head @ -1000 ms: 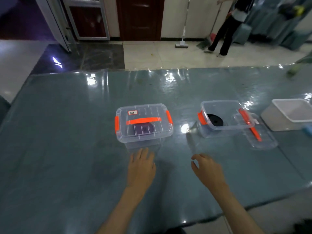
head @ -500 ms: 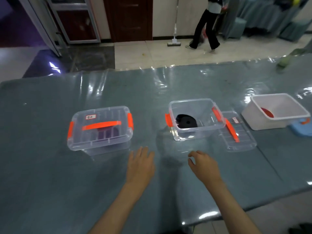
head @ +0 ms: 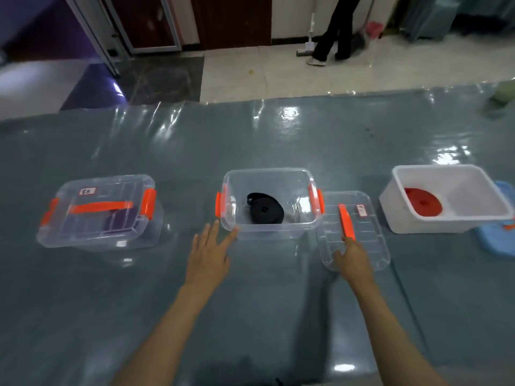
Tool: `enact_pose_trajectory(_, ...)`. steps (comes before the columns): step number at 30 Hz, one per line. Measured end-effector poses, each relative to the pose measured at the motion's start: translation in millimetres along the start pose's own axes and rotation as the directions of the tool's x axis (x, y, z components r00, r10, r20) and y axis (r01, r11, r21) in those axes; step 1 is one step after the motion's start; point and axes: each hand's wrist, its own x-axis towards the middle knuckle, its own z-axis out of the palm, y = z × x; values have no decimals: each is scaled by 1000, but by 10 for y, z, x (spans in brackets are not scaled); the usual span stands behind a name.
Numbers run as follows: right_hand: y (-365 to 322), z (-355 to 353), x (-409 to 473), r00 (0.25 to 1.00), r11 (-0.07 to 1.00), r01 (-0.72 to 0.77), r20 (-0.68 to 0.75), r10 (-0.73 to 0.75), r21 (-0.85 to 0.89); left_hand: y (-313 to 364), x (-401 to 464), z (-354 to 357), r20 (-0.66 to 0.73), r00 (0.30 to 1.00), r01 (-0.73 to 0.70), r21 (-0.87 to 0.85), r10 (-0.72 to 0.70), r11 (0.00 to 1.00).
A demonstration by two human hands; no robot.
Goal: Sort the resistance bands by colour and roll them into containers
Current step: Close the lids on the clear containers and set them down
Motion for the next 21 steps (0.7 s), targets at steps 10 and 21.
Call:
enact_pose_trajectory(10,358,157,842,993,995,-69,-101,62,-66,107,29,165,7,997,77,-100,-77,992)
enact_pose_trajectory(21,184,-395,857,999,994,-39,-34,42,99,81,-19,320,-48,993,86,-298,-104,951)
